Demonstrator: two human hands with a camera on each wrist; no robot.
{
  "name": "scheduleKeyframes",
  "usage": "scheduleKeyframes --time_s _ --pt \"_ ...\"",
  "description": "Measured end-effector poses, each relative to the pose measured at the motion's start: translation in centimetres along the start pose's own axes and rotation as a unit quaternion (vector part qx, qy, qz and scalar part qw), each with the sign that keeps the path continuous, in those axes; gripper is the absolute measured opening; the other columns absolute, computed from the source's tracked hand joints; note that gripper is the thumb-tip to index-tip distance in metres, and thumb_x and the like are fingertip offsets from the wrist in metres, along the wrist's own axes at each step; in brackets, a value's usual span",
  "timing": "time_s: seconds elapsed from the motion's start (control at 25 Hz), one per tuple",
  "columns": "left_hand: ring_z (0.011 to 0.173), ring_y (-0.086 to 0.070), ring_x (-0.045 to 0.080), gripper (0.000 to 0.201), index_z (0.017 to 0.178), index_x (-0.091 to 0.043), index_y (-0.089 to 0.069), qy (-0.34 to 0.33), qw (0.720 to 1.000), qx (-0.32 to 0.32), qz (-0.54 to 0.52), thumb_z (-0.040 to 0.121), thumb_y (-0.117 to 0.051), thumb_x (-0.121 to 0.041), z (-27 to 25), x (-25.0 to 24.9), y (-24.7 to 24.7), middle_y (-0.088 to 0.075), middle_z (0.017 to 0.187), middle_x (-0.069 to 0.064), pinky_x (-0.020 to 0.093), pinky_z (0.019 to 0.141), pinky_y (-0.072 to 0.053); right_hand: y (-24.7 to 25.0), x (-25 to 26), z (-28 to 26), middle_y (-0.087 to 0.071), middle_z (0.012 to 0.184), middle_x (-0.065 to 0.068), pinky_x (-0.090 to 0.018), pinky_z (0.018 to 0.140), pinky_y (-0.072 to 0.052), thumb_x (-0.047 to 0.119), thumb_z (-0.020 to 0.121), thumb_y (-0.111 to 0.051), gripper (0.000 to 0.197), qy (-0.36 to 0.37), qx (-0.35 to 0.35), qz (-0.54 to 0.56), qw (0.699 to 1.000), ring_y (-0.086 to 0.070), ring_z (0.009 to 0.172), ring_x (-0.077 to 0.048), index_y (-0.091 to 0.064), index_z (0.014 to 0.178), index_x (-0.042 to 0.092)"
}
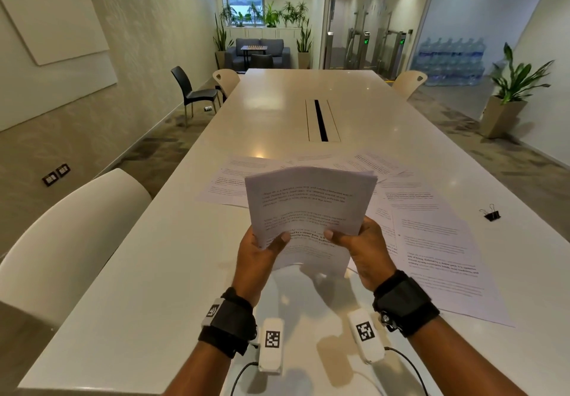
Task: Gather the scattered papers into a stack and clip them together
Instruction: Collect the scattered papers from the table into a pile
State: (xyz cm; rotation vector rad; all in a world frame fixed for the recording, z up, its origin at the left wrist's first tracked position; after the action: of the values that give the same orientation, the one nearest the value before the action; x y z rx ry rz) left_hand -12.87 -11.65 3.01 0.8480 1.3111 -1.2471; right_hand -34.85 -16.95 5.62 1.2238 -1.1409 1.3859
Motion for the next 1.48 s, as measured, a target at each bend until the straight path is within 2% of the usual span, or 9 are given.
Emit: scheduleKeyframes --time_s 0.24,0.64,0.76,0.84,0.96,1.08,1.16,1.28,1.48 --pt "0.118 -0.075 0.027 0.042 0.138 -0.022 -0.066 0.008 1.0 -0.016 0.005 0.098 -0.079 -0.019 0.0 1.7 1.0 -0.078 0.131 0.001 0.044 0.096 -0.068 0.5 -1.6 -0.4 -0.081 0.12 -0.005 -0.053 0.104 -0.06 -0.007 0.086 -0.081 0.043 -0.042 -0.006 0.0 0.999 -0.072 0.117 -0.033 -0.071 0.123 0.014" --pt "0.105 -0.082 0.022 0.029 0.126 -0.013 -0.074 0.018 0.999 -0.006 0.031 0.098 -0.078 -0.007 -0.5 2.4 1.7 -0.084 0.118 -0.001 0.027 0.078 -0.068 0.9 -2.3 -1.0 -0.081 0.122 -0.004 -0.035 0.096 -0.064 -0.007 0.093 -0.075 0.04 -0.059 0.026 0.028 0.998 -0.076 0.115 -0.025 -0.069 0.127 0.015" --pt "0.103 -0.082 0.02 0.028 0.124 -0.014 -0.075 0.005 0.998 -0.035 0.043 0.097 -0.08 -0.008 -0.7 2.4 2.8 -0.084 0.117 -0.002 0.028 0.079 -0.069 1.8 -2.9 -0.5 -0.075 0.13 -0.002 -0.036 0.1 -0.061 0.018 0.09 -0.085 0.048 -0.056 0.03 -0.069 0.996 -0.07 0.125 -0.027 -0.061 0.132 0.018" --pt "0.103 -0.082 0.018 0.03 0.125 -0.014 -0.076 -0.007 0.997 -0.057 0.052 0.096 -0.081 -0.01 -0.9 2.6 3.7 -0.085 0.116 -0.003 0.03 0.082 -0.07 3.9 -3.4 0.3 -0.062 0.144 -0.002 -0.045 0.11 -0.053 0.049 0.081 -0.089 0.075 -0.063 -0.02 -0.255 0.965 -0.058 0.136 -0.027 -0.054 0.142 0.023" --pt "0.104 -0.082 0.016 0.031 0.127 -0.017 -0.075 -0.007 0.997 -0.016 0.07 0.097 -0.081 -0.016 1.3 2.8 4.6 -0.084 0.119 -0.003 0.031 0.083 -0.07 7.7 -4.7 0.6 -0.033 0.17 -0.012 -0.061 0.123 -0.032 0.093 0.062 -0.07 0.131 -0.172 -0.118 -0.506 0.837 -0.029 0.158 -0.037 -0.029 0.163 0.02" --pt "0.104 -0.08 0.011 0.032 0.129 -0.021 -0.072 -0.01 0.996 -0.018 0.081 0.098 -0.079 -0.017 1.6 2.8 5.2 -0.081 0.121 -0.007 0.023 0.078 -0.068 9.4 -6.4 0.4 0.008 0.178 -0.024 -0.069 0.128 -0.004 0.108 0.052 -0.053 0.165 -0.293 -0.091 -0.55 0.777 0.01 0.165 -0.045 0.008 0.17 0.01" --pt "0.104 -0.08 0.007 0.035 0.132 -0.017 -0.069 -0.014 0.997 -0.019 0.074 0.099 -0.076 -0.013 1.2 2.9 5.5 -0.079 0.124 -0.003 0.02 0.077 -0.067 9.3 -7.3 0.7 0.017 0.176 -0.026 -0.071 0.127 0.004 0.109 0.05 -0.052 0.171 -0.32 -0.077 -0.556 0.764 0.018 0.163 -0.046 0.018 0.168 0.007" --pt "0.102 -0.08 0.009 0.035 0.134 -0.015 -0.067 -0.007 0.997 -0.013 0.072 0.1 -0.075 -0.01 1.3 2.9 5.9 -0.078 0.126 0.001 0.02 0.075 -0.067 9.0 -7.9 1.0 0.011 0.178 -0.023 -0.068 0.128 -0.001 0.102 0.058 -0.06 0.163 -0.307 -0.081 -0.569 0.758 0.011 0.165 -0.043 0.013 0.169 0.006" --pt "0.097 -0.079 -0.001 0.033 0.132 -0.013 -0.066 0.0 0.997 0.02 0.078 0.101 -0.072 -0.003 2.2 2.7 6.6 -0.079 0.119 -0.005 0.013 0.071 -0.064 9.2 -6.4 1.4 -0.059 0.147 -0.01 -0.052 0.108 -0.051 0.063 0.077 -0.078 0.089 -0.23 -0.122 -0.564 0.784 -0.058 0.133 -0.035 -0.045 0.145 0.015"
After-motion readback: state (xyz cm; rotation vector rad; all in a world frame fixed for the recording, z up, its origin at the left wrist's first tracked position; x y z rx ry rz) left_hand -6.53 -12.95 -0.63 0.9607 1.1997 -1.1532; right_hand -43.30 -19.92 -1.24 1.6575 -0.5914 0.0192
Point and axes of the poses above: each hand's wrist, its own z-axis towards the middle knuckle, its own y-axis out of the back of the hand, x = y × z, the point moved 2 cm from there along z, towards the middle knuckle
